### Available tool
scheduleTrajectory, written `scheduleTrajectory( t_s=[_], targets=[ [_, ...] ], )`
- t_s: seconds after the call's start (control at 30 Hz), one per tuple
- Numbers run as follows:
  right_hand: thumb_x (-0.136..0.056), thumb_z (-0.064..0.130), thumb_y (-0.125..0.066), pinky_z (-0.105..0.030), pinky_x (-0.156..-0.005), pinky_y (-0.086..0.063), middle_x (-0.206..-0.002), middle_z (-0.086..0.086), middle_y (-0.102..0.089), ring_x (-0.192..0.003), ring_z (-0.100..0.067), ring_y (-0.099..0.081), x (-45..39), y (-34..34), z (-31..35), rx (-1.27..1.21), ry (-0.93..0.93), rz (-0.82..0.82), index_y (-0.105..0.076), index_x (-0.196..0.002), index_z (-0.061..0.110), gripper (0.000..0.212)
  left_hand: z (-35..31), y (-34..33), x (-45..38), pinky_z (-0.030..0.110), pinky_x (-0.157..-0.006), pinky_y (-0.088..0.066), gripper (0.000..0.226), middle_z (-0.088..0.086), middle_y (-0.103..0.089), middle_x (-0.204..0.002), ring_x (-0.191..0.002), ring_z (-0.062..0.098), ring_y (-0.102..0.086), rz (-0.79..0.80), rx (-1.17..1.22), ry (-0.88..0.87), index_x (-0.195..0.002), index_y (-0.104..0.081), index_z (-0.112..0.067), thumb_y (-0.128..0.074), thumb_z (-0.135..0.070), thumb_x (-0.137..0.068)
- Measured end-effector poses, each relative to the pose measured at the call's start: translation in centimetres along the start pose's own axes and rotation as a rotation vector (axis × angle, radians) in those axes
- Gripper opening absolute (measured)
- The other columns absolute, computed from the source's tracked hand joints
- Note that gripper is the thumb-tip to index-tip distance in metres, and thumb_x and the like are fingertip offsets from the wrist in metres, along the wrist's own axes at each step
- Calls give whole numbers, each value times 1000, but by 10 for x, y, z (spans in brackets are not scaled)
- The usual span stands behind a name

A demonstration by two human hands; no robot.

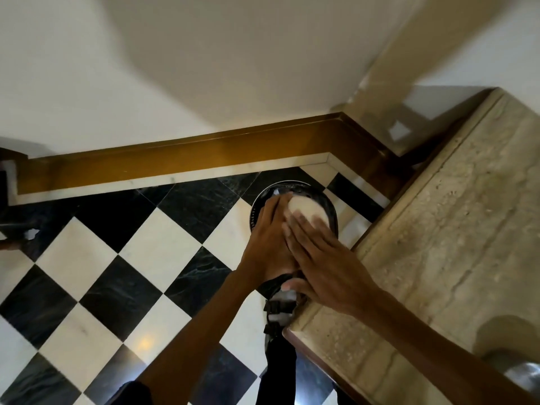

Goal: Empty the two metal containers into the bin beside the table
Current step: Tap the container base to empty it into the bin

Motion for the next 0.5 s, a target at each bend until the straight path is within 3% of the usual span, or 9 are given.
scheduleTrajectory(
  t_s=[0.1, 0.23, 0.4, 0.5],
  targets=[
    [-92, 71, -26, -52, -121, -20, -161, -18, -20, -151, -31, -11, 2, -6, -2, -42, -36, 22, -13, -152, 5, 90, -2, -8, 0, 47, -122, -30, 124, 4, -21, -160, -148, 32, -23, 72, -7, 4, -156, -19, -10, -67, -74, -60],
    [-91, 72, -23, -50, -122, -19, -163, -15, -12, -152, -29, -7, 9, 1, -5, -67, -95, -27, -10, -153, 7, 91, 2, -1, -4, 45, -121, -35, 123, 15, -32, -159, -147, 30, -28, 40, 31, 57, -155, -28, -4, -71, -70, -61],
    [-91, 71, -24, -49, -123, -18, -163, -16, -14, -152, -29, -7, 14, 5, -9, -87, -160, -66, -11, -153, 7, 90, -1, -2, -3, 46, -119, -37, 124, 15, -30, -160, -147, 33, -30, 64, -8, 36, -156, -24, -9, -69, -74, -60],
    [-90, 73, -23, -50, -122, -20, -163, -16, -15, -152, -29, -6, 16, -3, -2, -46, -103, -23, -9, -153, 7, 92, -4, -5, 0, 44, -116, -38, 123, 16, -31, -157, -144, 36, -33, 76, -8, 14, -155, -18, -14, -70, -70, -59]
  ],
)
Point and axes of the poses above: each hand's wrist, its own x-axis away from the middle knuckle, its own y-axis out of the back of the hand, z = x × y, the point moved 10 cm from there along -x, towards the middle knuckle
